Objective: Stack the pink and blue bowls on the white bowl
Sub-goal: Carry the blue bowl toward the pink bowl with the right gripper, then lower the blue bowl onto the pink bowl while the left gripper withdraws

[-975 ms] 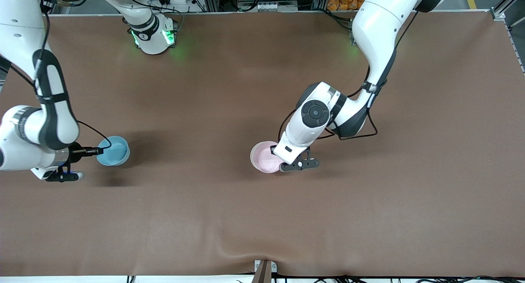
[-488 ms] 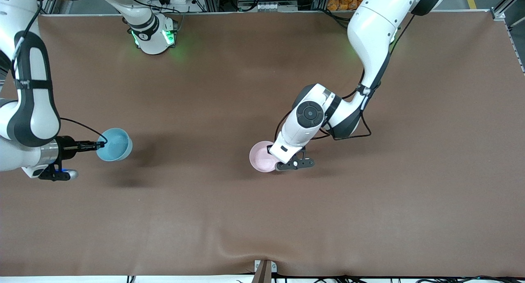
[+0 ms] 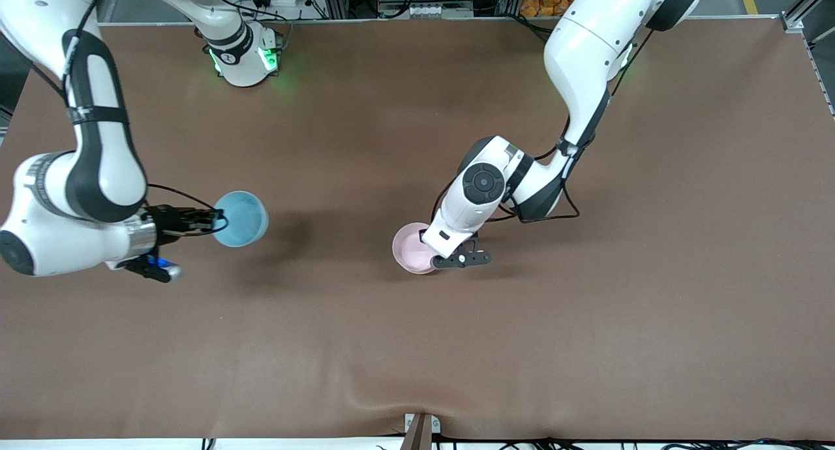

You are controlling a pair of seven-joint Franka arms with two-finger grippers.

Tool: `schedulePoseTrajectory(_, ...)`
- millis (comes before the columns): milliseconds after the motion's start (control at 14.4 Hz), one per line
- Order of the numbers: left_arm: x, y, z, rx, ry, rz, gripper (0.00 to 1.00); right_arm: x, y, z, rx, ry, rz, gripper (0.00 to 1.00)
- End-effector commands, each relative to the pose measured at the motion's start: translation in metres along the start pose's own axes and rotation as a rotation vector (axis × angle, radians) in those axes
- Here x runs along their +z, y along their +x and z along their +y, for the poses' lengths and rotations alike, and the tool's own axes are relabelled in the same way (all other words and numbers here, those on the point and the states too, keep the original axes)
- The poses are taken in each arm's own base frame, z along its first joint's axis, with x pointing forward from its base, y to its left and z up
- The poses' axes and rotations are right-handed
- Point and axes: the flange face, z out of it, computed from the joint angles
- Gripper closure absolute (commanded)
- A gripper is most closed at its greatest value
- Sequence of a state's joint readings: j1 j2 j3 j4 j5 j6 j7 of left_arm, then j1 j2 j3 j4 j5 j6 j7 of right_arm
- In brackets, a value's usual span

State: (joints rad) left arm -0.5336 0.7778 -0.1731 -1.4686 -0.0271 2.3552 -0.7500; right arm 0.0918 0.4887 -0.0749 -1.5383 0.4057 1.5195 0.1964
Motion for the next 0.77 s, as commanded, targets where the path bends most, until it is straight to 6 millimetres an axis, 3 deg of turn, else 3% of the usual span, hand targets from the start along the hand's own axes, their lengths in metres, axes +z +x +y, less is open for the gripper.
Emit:
schedulePoseTrajectory(0, 0.004, -0.005, 0.003, -0.010, -0.004, -0.002, 1.00, 0.001, -0.007, -0.029, 0.029, 0.045, 0.010, 1.00)
schedulePoseTrajectory(70, 0.005, -0.005, 0.002, -0.011, -0.003, -0.002, 1.00, 0.003, -0.007, -0.042, 0.026, 0.045, 0.039, 1.00)
schedulePoseTrajectory(139, 0.005, -0.005, 0.002, -0.015, -0.003, -0.003, 0.86, 0.006, -0.008, -0.056, 0.009, 0.042, 0.068, 1.00)
schedulePoseTrajectory(209, 0.003, -0.002, -0.001, -0.026, -0.005, -0.002, 0.50, 0.011, -0.010, -0.069, -0.010, 0.036, 0.082, 1.00)
schedulePoseTrajectory(279, -0.002, 0.002, -0.002, -0.032, -0.011, 0.004, 0.00, 0.018, -0.012, -0.081, -0.027, 0.027, 0.087, 1.00)
schedulePoseTrajectory(488, -0.026, 0.008, -0.002, -0.029, -0.010, 0.027, 0.00, 0.037, -0.019, -0.107, -0.065, 0.000, 0.082, 1.00)
schedulePoseTrajectory(697, -0.087, 0.034, -0.025, -0.067, 0.000, 0.045, 0.00, 0.051, -0.022, -0.130, -0.098, -0.008, 0.108, 1.00)
